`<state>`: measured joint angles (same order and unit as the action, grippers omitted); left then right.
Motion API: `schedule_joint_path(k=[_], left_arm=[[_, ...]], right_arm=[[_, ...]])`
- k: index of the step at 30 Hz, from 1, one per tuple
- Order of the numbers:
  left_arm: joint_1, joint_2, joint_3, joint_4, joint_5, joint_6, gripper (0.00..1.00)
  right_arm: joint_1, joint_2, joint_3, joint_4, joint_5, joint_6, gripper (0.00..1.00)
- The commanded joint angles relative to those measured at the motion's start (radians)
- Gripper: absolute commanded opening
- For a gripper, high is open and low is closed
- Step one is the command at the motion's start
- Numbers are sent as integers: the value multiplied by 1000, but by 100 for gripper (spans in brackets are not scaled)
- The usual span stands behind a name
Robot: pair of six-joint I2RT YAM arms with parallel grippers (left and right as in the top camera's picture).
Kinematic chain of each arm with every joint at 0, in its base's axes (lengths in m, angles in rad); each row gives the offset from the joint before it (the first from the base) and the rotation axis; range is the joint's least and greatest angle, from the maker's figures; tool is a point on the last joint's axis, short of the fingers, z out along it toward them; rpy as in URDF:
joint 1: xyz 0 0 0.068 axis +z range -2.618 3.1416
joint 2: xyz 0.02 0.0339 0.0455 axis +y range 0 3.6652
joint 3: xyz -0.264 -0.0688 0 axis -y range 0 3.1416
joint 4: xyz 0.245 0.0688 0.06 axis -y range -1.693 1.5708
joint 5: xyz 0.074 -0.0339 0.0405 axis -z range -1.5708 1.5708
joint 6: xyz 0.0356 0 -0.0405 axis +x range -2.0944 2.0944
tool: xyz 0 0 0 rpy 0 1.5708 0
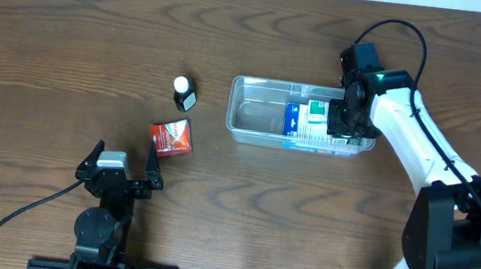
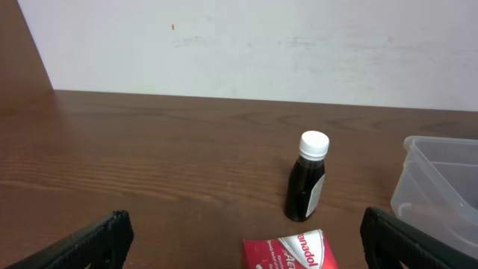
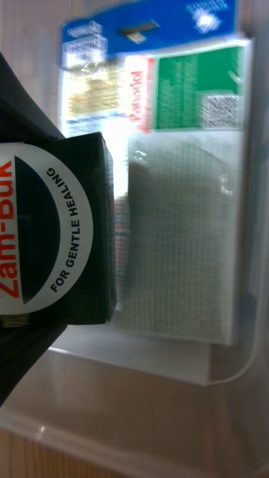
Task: Pack container
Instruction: 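Carry the Zam-Buk box into the container and lower it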
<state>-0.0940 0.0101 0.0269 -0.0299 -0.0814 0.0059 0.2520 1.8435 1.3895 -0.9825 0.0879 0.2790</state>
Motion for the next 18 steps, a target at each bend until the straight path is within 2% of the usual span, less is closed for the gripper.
schedule_joint_path(k=[1, 9, 12, 15, 18], left_arm=[[4, -6, -23, -33, -8, 17, 98], [4, -6, -23, -33, -8, 17, 98], [4, -6, -23, -33, -8, 16, 98], [4, -6, -23, -33, -8, 16, 98], [4, -6, -23, -33, -8, 16, 98]], right_arm=[[-4, 5, -4, 6, 21, 12, 40], [-4, 5, -4, 13, 21, -4, 42], [-4, 5, -4, 4, 21, -4, 47], [-4, 5, -4, -5, 21, -4, 56], [-4, 4, -4, -6, 21, -7, 59]])
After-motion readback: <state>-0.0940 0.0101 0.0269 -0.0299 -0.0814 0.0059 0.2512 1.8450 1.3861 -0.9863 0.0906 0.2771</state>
